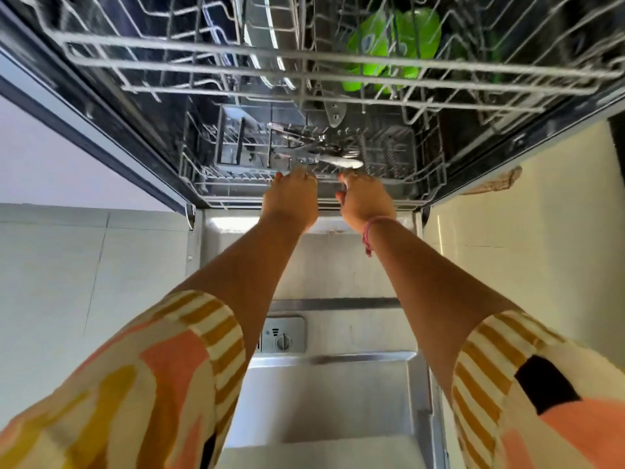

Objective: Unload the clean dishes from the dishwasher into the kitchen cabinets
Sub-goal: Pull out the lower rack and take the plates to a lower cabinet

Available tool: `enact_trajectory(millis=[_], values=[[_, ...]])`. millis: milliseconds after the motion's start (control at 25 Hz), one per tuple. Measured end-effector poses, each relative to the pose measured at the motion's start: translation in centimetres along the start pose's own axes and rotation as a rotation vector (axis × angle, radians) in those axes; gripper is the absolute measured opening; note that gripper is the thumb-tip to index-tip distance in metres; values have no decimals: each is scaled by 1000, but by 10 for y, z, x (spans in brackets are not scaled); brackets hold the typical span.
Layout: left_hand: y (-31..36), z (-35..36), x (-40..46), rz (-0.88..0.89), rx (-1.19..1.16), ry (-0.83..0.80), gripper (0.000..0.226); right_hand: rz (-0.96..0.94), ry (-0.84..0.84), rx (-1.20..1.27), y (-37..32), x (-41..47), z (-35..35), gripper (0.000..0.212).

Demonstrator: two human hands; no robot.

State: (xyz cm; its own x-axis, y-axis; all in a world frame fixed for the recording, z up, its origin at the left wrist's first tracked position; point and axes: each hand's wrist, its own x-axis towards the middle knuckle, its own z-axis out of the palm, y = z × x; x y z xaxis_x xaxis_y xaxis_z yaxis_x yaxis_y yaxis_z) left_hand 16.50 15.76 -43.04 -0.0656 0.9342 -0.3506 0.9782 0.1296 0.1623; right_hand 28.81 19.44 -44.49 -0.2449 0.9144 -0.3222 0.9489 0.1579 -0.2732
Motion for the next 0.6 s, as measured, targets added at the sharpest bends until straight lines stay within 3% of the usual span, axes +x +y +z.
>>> enact_trajectory(millis=[200,320,600], values=[[9,10,-50,-11,21,-95,30,60,-78,-41,1,-51,1,34],[11,23,-83,-3,0,-151,31,123,-115,23,1,-89,7,33],[21,56,-166,5,17,-262,28,51,-223,-17,13,-182,38,35]])
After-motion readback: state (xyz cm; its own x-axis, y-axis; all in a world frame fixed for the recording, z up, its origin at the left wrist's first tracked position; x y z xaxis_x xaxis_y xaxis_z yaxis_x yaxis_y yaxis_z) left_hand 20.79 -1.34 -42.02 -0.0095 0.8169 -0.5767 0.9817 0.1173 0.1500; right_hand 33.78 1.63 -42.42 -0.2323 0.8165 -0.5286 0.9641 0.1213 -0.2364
